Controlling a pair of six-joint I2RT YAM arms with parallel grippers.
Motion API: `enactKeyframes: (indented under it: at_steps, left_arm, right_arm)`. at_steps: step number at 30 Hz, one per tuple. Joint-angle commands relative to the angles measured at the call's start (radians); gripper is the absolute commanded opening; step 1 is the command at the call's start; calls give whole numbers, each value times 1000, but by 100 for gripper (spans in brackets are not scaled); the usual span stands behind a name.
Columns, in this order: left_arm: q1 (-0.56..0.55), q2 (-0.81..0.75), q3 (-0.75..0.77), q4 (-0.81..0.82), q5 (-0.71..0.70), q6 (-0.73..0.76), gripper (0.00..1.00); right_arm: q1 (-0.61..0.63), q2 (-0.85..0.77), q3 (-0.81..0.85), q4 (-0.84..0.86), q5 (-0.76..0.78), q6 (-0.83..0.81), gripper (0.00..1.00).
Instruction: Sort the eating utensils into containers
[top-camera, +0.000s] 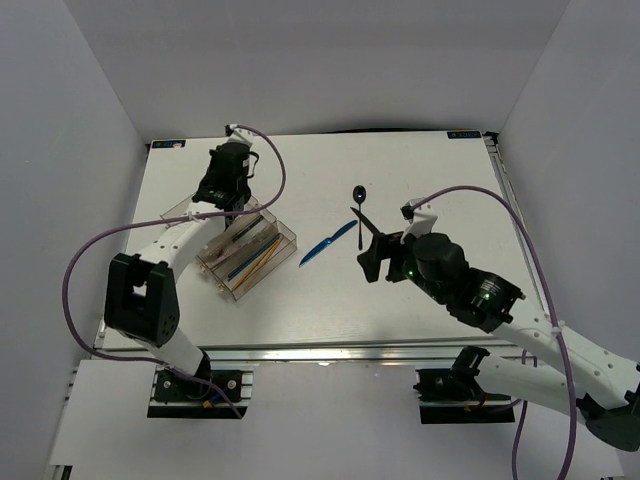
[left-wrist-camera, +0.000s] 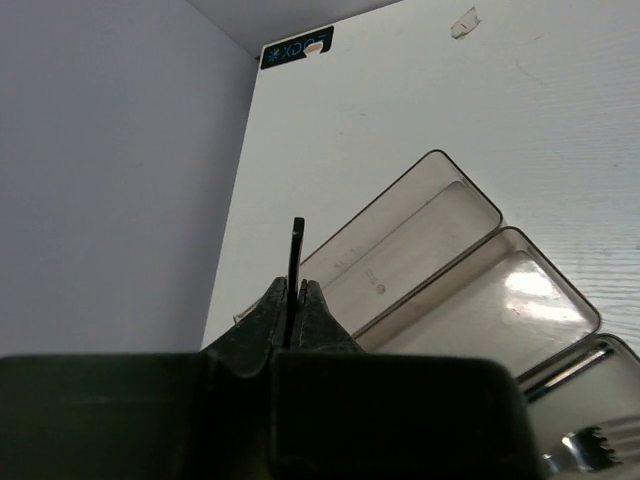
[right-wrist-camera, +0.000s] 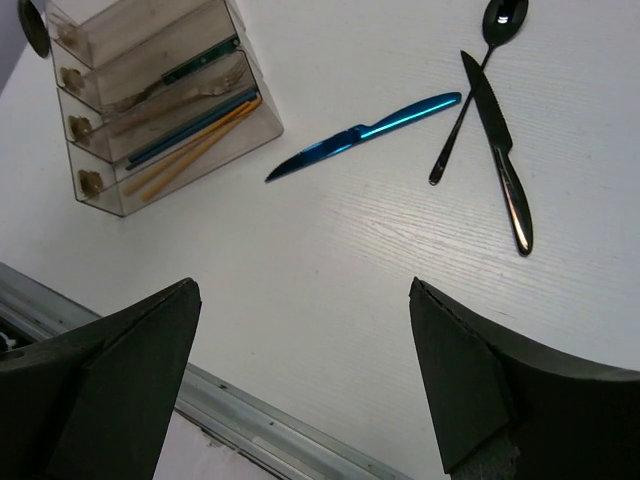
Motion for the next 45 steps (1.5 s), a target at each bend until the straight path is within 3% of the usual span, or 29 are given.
enactKeyframes:
  at_steps: [1, 8, 20, 23, 24, 26, 33, 36, 37, 45]
  left_arm:
    - [6, 15, -26, 208, 37, 235, 0]
    - [34, 96, -118, 358, 100, 263, 0]
    - [52, 136, -204, 395, 155, 266, 2]
    - [52, 112, -254, 403, 172, 237, 14]
    - [52, 104, -265, 406, 178, 217, 24]
    - [52, 85, -279, 403, 185, 203, 33]
    - [52, -51, -279, 343, 224, 99, 53]
    - [52, -149, -280, 314, 220, 26, 77]
    - [52, -174, -282, 302, 209, 9, 97]
    - [52, -283, -190, 90, 152, -103, 98]
  right_arm:
    - [-4, -47, -16, -38, 32, -47, 89]
    - [-2, -94, -30, -39, 37, -74, 89]
    - [-4, -111, -9, -52, 38, -76, 89]
    - [-2, -110, 1, -56, 37, -71, 89]
    - [-4, -108, 4, -56, 37, -70, 89]
    - [-2, -103, 10, -56, 34, -67, 89]
    - [-2, -50, 16, -39, 26, -61, 90]
    - [-4, 19, 27, -24, 28, -56, 89]
    - [-4, 47, 34, -26, 32, -50, 89]
    - [-25, 352, 165, -56, 8, -38, 90]
